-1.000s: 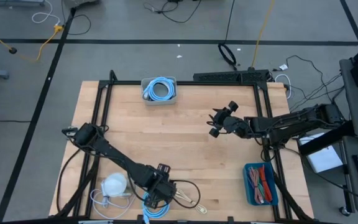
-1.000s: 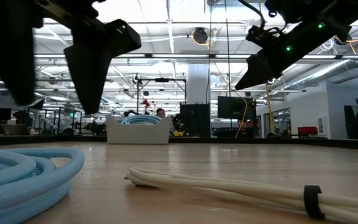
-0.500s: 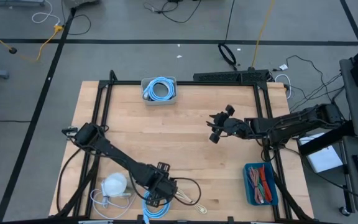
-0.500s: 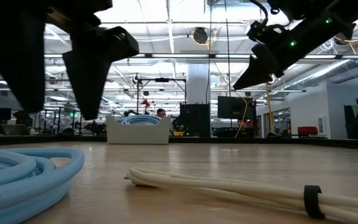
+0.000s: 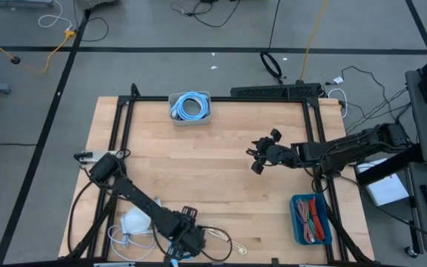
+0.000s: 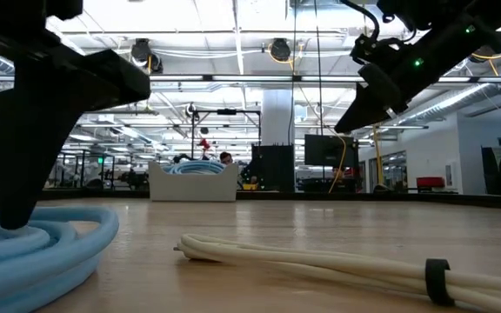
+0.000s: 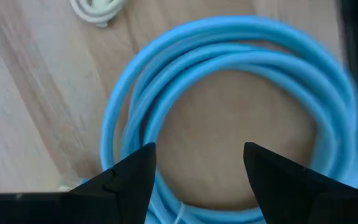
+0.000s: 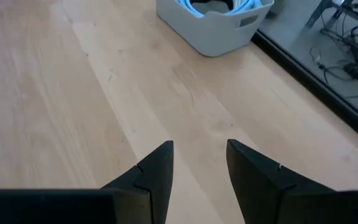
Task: Pick & Place USB Port
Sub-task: Put the blue HDMI cable into the gray bin
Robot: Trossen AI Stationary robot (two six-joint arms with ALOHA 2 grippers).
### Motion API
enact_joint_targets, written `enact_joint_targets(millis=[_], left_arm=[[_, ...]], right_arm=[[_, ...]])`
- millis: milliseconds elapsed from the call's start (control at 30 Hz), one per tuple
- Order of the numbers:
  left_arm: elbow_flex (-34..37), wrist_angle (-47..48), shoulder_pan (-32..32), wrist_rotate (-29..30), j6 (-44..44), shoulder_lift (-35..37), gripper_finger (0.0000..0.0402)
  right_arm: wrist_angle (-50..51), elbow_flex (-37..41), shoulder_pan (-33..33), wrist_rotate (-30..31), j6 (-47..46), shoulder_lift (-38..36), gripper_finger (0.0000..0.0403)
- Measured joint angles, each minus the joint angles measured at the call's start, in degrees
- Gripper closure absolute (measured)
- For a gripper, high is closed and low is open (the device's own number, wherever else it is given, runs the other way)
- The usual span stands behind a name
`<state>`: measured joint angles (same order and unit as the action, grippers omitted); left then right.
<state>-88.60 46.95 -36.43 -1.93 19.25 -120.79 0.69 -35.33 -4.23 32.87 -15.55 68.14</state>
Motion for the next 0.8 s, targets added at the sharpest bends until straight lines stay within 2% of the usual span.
enact_joint_targets(millis=[167,400,600,800], left_arm=[[-0.11,-0.36,-0.59,2.64,-1.73,-1.12,0.014],[0.33,-0.13,-0.72,8.77,-1.23,1.57,0.0136],[0.28,-0.21,-0.87,6.64,-0.02,2.23,0.0149],[-0.09,0.11,-0.74,7.54,-1.52,2.27,0.0157]], right_arm=[[1.22,0.25,-0.36,-0.01,-3.11,-0.02,0.0261],[-0.07,2.2,-0.76,0.05,-5.63,-0.02,0.0261],[-0.02,2.38,-0.79,0.01,-6.3,-0.02,0.0261],[-0.01,2.38,-0.79,0.04,-6.55,-0.02,0.0261]])
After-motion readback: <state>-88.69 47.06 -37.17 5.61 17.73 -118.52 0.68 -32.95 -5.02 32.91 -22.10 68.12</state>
